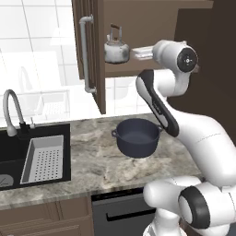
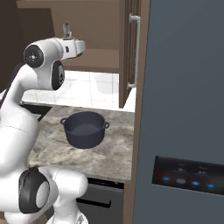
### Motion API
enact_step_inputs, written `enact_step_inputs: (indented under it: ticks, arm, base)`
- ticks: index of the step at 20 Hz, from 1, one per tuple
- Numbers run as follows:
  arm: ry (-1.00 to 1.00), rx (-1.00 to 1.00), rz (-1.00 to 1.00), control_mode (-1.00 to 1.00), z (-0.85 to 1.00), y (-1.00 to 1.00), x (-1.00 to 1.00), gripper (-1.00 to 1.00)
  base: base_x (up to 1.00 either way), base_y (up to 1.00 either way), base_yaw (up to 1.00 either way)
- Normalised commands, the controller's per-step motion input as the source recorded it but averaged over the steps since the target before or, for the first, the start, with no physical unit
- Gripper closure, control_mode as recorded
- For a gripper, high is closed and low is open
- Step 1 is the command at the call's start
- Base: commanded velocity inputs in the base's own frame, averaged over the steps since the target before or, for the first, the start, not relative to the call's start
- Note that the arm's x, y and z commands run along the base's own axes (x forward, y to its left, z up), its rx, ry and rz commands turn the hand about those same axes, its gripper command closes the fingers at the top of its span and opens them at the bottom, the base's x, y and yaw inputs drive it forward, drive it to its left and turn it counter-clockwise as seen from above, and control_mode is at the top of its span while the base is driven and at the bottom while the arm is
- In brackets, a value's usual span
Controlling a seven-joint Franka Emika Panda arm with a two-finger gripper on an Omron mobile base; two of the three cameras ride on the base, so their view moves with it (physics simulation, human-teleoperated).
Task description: Pick the kettle from the cabinet and place it on a stove burner. Then pick the pot from the counter and place it on another stove burner. Finally, turn both burners on.
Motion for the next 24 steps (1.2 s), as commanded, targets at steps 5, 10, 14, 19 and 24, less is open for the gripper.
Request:
enact_step_inputs:
  ticks: [5,10,14,19,24]
  arm:
    - [0.03,0.00,0.00,-1.00,0.00,0.19,0.38,-1.00]
    - [0.00,0.00,0.00,-1.00,0.02,0.21,0.30,-1.00]
    - [0.00,0.00,0.00,-1.00,0.13,0.08,0.21,-1.00]
    - [0.00,0.00,0.00,-1.00,0.13,0.09,0.22,-1.00]
    - [0.00,-0.01,0.00,-1.00,0.08,0.14,0.23,-1.00]
  base:
    - [0.00,0.00,0.00]
    - [0.00,0.00,0.00]
    - [0.00,0.00,0.00]
    - [0.00,0.00,0.00]
    - [0.00,0.00,0.00]
